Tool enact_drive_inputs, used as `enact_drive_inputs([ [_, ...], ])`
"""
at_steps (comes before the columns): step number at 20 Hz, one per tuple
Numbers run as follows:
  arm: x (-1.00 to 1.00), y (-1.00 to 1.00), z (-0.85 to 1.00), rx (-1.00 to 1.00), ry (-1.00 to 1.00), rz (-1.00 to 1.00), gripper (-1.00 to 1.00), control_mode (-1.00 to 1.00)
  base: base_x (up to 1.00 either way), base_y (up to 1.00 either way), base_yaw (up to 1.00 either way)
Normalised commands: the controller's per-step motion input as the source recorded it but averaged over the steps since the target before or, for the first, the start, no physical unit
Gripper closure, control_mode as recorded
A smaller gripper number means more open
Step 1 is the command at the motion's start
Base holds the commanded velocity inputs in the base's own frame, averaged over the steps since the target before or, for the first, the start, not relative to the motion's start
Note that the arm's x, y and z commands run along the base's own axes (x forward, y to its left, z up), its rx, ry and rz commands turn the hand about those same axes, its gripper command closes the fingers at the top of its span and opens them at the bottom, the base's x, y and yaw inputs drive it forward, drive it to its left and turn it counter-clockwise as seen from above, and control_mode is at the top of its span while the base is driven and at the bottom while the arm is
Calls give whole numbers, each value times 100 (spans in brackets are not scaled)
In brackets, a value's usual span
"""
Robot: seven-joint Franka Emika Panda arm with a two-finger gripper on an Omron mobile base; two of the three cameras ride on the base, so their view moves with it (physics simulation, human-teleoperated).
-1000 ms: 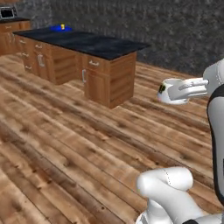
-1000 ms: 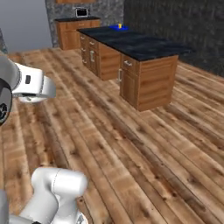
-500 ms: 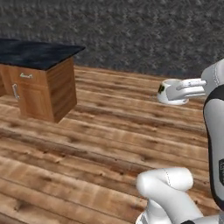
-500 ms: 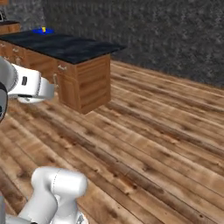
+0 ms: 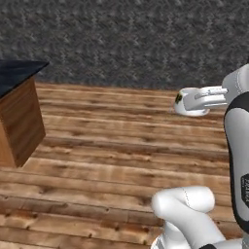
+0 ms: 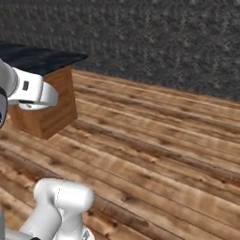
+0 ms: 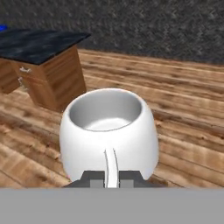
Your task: There is a tray on the dining counter. Grab the cup, mug, and pitcher and place them on the tray. The pitcher may be placed next to the tray if it cannot fit the tray.
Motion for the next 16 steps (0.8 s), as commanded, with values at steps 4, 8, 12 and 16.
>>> enact_drive_inputs([
  [4,0,0,0,0,0,0,100,100,100,-2,-29],
  [8,0,0,0,0,0,0,100,100,100,-18,-21],
  [12,0,0,0,0,0,0,100,100,100,-17,-13],
  [16,0,0,0,0,0,0,100,100,100,-23,-10],
])
